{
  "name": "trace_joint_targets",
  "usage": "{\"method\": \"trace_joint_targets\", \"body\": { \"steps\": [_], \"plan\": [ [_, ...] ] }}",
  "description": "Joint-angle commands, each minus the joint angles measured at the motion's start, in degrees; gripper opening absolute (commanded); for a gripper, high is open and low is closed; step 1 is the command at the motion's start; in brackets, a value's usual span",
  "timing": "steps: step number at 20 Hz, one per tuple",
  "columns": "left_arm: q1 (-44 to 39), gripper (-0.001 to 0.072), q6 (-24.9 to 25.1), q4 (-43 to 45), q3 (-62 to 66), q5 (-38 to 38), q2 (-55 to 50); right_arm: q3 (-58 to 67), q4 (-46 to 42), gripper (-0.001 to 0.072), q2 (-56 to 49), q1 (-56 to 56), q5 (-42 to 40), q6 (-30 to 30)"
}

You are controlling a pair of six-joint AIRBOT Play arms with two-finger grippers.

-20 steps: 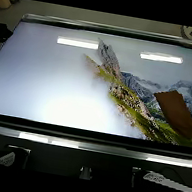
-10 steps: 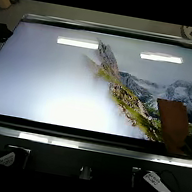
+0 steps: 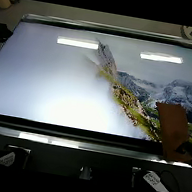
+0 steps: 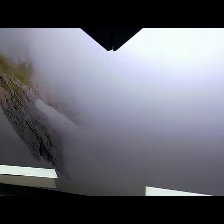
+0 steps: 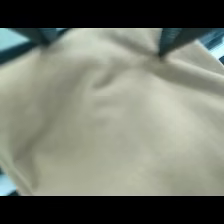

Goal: Fold the shirts.

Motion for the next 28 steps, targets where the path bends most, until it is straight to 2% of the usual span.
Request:
{"method": "trace_joint_targets", "body": {
  "steps": [1,3,5,8,9,10,11,12,14,15,17,18,28],
  "plan": [
    [0.0,0.0025,0.9,0.0,0.0,0.0,0.0,4.5,-2.4,0.0677,0.1,0.0,2.2,-5.8],
    [-1.2,0.0025,3.5,1.5,0.3,0.0,-0.4,14.6,-1.9,0.0667,0.1,0.0,2.2,-6.7],
    [-4.3,0.0023,3.3,9.8,2.0,-0.7,-2.2,28.4,1.1,0.0633,0.1,2.2,-4.7,-8.9],
    [-11.4,0.0023,-2.8,33.2,8.8,-7.7,-9.4,44.7,-1.3,0.0607,-0.1,15.7,-18.6,-13.7],
    [-13.3,0.0025,-4.5,37.3,11.3,-10.9,-12.7,47.2,-2.1,0.0608,-0.3,22.4,-21.6,-13.7],
    [-14.5,0.0048,-6.5,37.3,12.9,-12.7,-15.5,47.9,-2.1,0.0608,-0.5,29.3,-22.7,-13.6],
    [-15.5,0.0292,-9.4,36.4,13.0,-12.9,-17.3,47.9,-2.1,0.0609,-0.9,35.6,-21.2,-11.8],
    [-16.0,0.072,-12.8,34.2,12.9,-14.7,-18.9,47.9,-2.1,0.0611,-2.2,41.6,-17.2,-8.3],
    [-16.3,0.072,-13.7,28.1,11.9,-22.6,-21.7,47.9,-0.2,0.0638,-6.1,49.4,-6.7,-6.7],
    [-16.3,0.072,-13.8,25.6,10.0,-22.9,-21.4,47.9,2.7,0.0654,-8.5,51.0,-0.9,-7.9],
    [-16.3,0.072,-16.4,23.0,5.6,-18.3,-18.3,47.9,7.5,0.0677,-11.8,51.5,7.0,-9.4],
    [-16.3,0.072,-17.2,23.0,3.8,-16.1,-16.6,47.9,7.0,0.0676,-12.5,51.5,9.2,-9.4],
    [-16.3,0.0719,-17.2,23.0,0.4,-17.4,-16.3,47.9,5.6,0.0671,-14.1,51.5,11.5,-9.4]
  ]
}}
